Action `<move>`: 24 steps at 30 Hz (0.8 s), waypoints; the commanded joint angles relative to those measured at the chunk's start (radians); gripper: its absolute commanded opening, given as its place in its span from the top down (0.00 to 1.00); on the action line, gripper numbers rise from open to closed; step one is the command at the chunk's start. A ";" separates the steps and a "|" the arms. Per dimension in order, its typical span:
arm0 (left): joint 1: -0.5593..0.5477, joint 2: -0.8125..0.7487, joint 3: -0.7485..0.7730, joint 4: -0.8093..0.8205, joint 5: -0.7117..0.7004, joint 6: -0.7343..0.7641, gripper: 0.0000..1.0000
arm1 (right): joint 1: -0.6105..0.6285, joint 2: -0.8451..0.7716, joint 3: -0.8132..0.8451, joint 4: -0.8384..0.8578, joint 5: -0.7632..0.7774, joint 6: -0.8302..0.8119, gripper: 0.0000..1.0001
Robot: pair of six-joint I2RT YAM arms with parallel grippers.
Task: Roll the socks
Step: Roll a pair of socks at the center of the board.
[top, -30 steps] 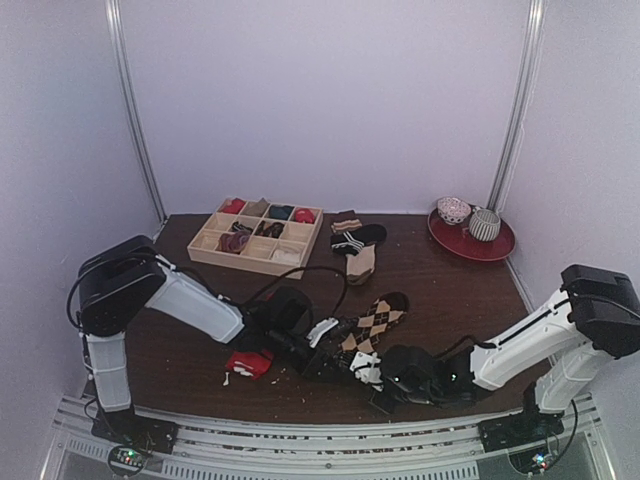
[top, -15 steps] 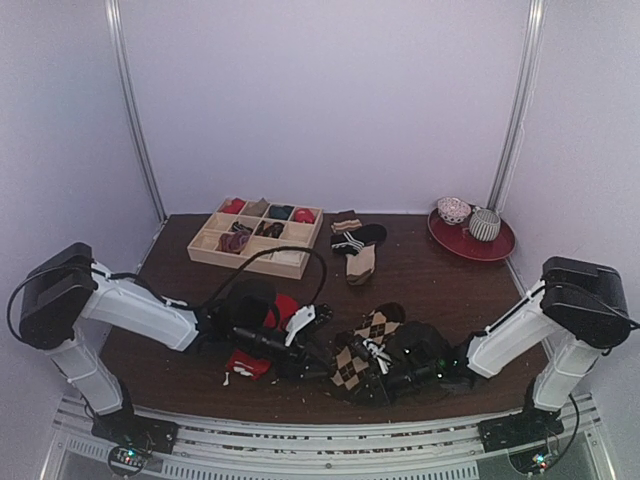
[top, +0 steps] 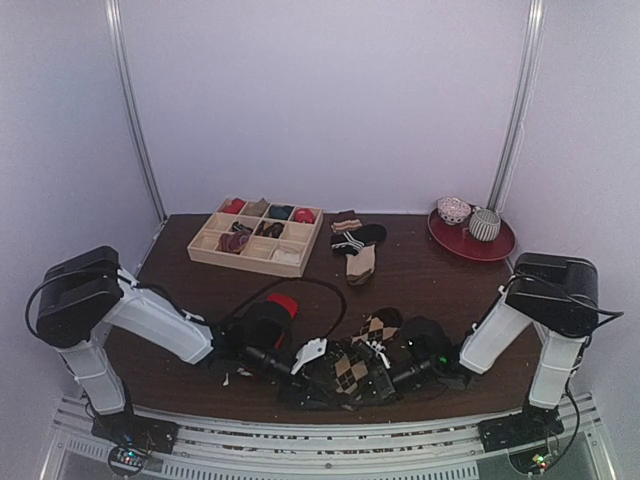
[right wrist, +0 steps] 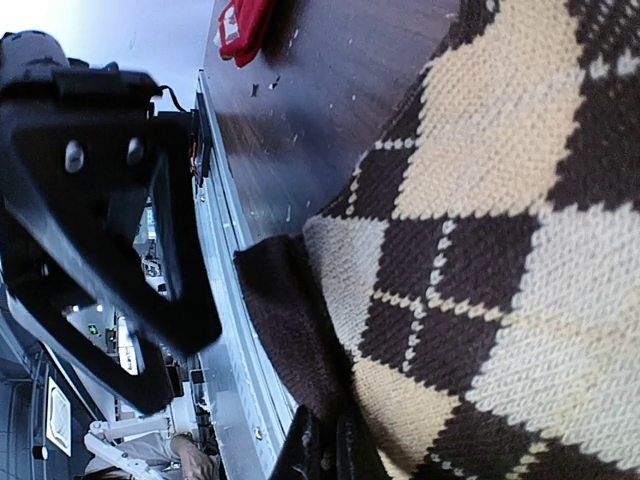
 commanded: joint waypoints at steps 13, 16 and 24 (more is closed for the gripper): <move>-0.017 0.151 -0.006 0.003 -0.094 0.013 0.58 | -0.052 0.071 -0.012 -0.347 0.060 -0.094 1.00; -0.017 0.163 0.002 -0.006 -0.106 0.012 0.63 | -0.054 0.071 -0.012 -0.342 0.052 -0.095 1.00; -0.017 -0.050 -0.107 0.093 -0.224 0.039 0.43 | -0.059 0.067 -0.002 -0.371 0.044 -0.123 1.00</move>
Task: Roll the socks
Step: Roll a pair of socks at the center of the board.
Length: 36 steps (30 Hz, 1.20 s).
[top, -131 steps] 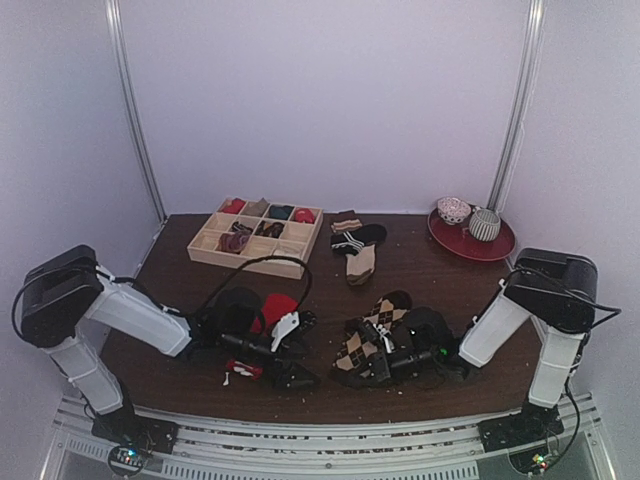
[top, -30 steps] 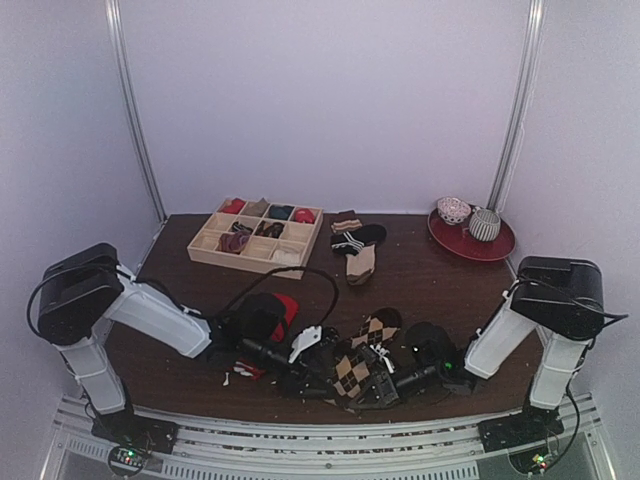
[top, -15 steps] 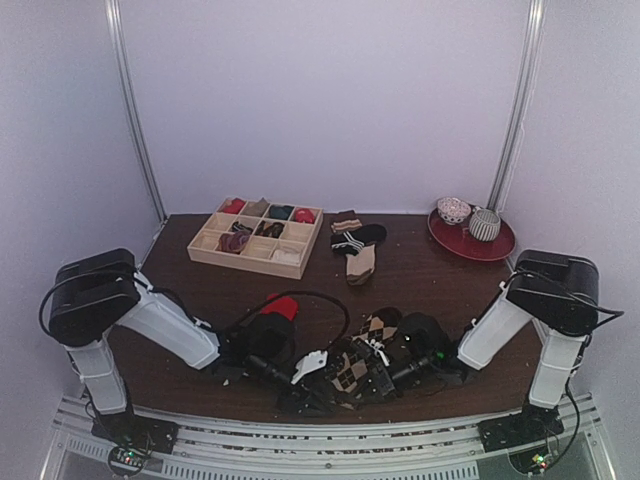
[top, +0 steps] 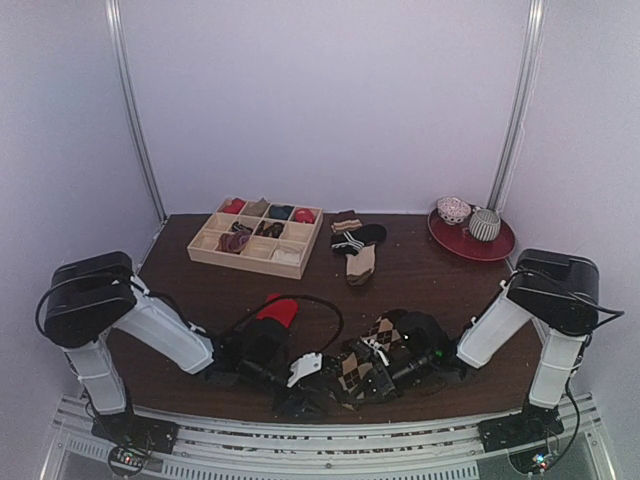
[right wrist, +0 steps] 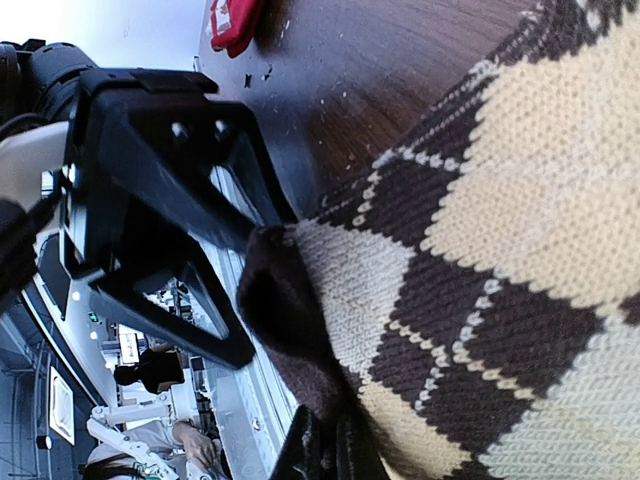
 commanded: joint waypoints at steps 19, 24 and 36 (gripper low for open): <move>0.008 0.079 0.123 -0.028 -0.054 0.106 0.48 | -0.032 0.070 -0.065 -0.238 0.104 -0.071 1.00; 0.008 0.115 0.142 -0.084 -0.067 0.090 0.79 | -0.033 0.070 -0.073 -0.226 0.104 -0.065 1.00; 0.013 0.157 0.199 -0.465 -0.144 -0.167 1.00 | -0.028 -0.185 -0.016 -0.392 0.239 -0.313 0.85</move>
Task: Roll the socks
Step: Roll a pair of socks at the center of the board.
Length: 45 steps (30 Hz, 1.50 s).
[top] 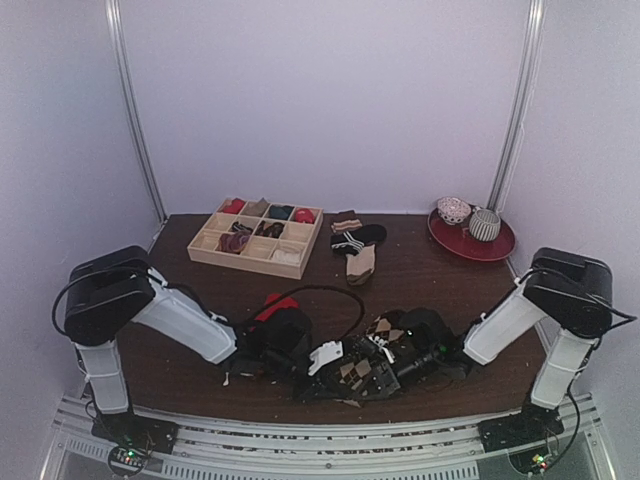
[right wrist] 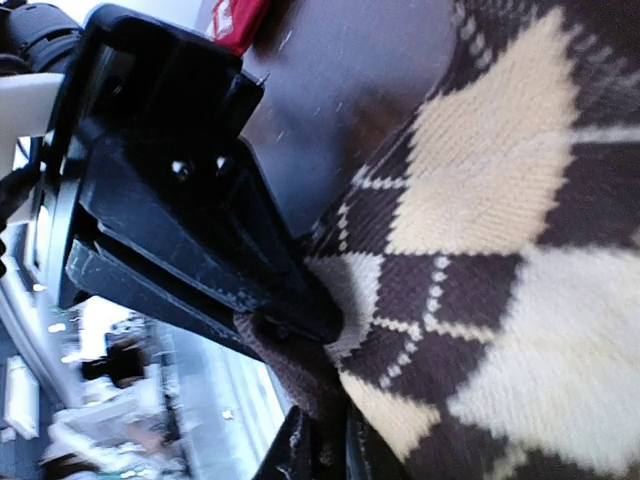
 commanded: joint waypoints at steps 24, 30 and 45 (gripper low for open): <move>0.063 0.107 0.049 -0.439 0.055 -0.324 1.00 | 0.445 -0.358 -0.046 -0.185 1.035 -0.985 0.56; 0.063 0.116 0.057 -0.447 0.055 -0.316 1.00 | 0.452 -0.275 -0.001 -0.156 1.040 -1.014 0.56; 0.063 0.121 0.052 -0.448 0.059 -0.312 1.00 | 0.462 -0.133 0.034 -0.161 1.014 -0.930 0.61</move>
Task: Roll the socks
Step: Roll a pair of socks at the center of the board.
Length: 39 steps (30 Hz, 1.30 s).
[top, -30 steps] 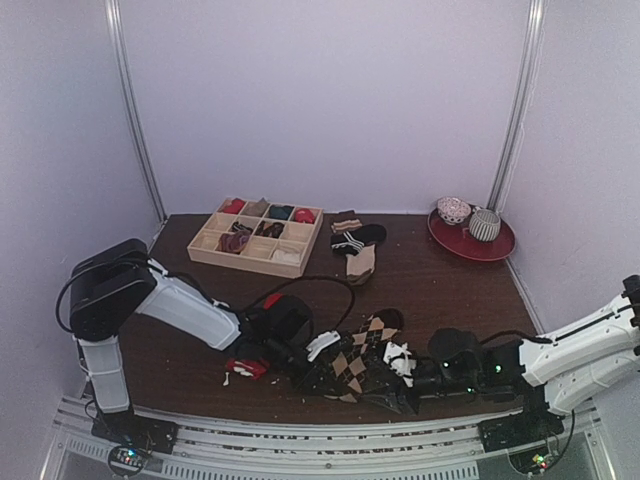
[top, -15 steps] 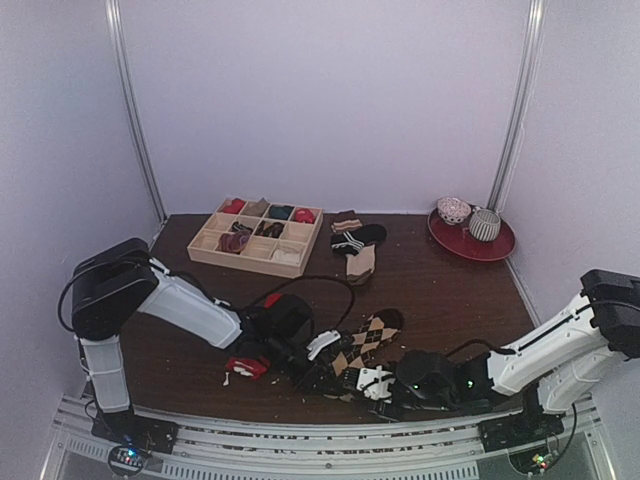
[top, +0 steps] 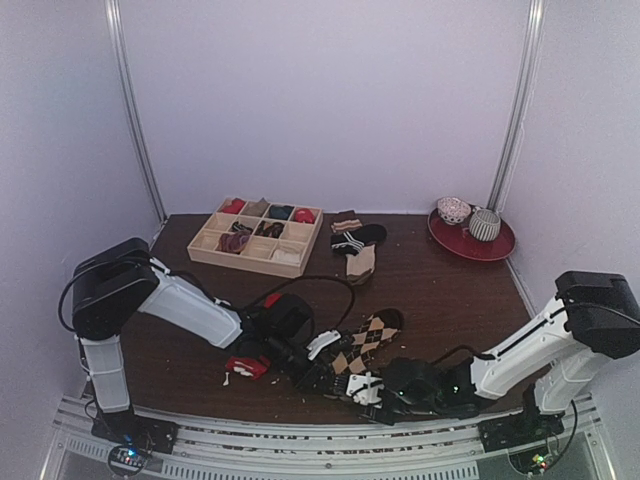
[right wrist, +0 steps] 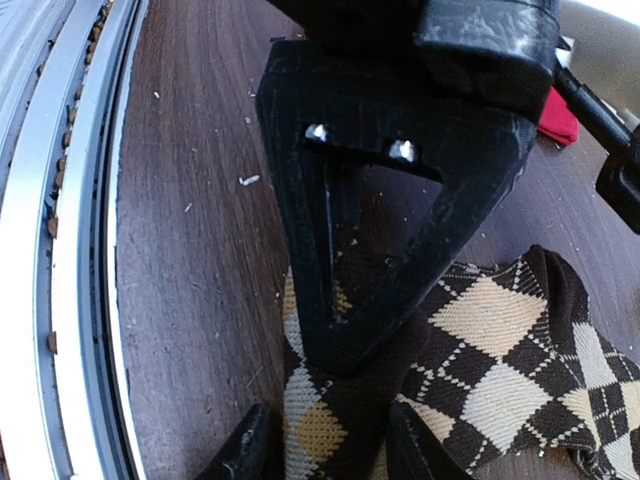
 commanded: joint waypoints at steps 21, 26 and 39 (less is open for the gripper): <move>-0.003 -0.300 -0.176 0.055 -0.330 0.248 0.42 | -0.181 0.066 -0.043 -0.063 -0.511 0.605 0.99; -0.008 -0.359 -0.317 0.373 -0.275 0.321 0.40 | -0.259 0.177 -0.002 -0.119 -0.722 0.654 0.98; -0.045 -0.202 -0.265 0.383 -0.085 0.418 0.43 | -0.367 0.340 0.073 -0.195 -0.902 0.659 0.98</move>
